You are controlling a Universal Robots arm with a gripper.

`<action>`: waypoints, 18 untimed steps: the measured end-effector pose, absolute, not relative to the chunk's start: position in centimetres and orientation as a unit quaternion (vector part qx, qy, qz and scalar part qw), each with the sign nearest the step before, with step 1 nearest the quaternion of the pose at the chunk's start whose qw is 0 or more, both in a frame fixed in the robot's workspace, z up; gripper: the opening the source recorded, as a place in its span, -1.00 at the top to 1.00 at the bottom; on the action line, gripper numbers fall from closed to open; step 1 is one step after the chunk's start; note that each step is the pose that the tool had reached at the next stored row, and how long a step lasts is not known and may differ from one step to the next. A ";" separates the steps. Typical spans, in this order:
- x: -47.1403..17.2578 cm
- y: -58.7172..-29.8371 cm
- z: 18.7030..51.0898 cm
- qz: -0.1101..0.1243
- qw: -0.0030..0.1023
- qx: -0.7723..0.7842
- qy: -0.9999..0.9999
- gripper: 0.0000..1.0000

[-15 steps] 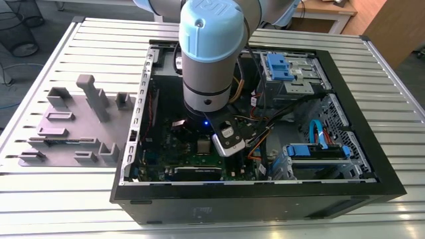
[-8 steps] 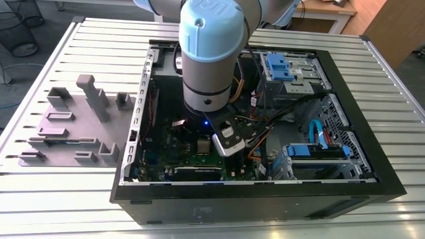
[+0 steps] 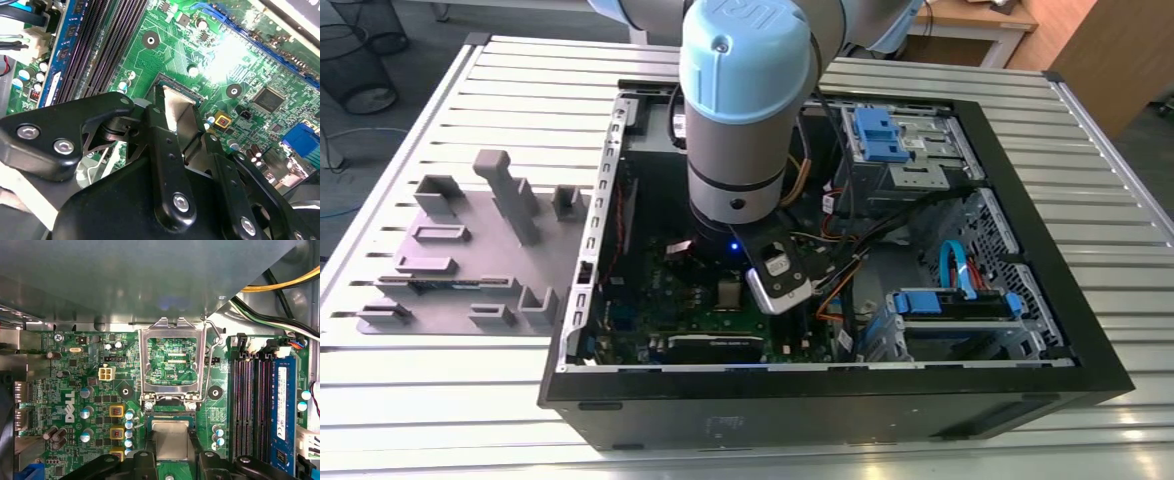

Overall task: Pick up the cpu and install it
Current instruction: 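Place the cpu into insertion slot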

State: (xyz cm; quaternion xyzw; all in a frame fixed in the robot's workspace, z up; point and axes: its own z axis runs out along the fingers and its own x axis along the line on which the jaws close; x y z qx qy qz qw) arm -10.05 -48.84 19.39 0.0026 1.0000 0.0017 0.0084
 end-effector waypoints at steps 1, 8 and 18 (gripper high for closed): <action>-10.0 -48.8 19.4 0.002 0.008 0.003 1.000 0.30; -10.0 -48.8 19.4 0.002 0.008 0.003 1.000 0.44; -10.0 -48.8 19.5 0.002 0.008 0.003 1.000 0.61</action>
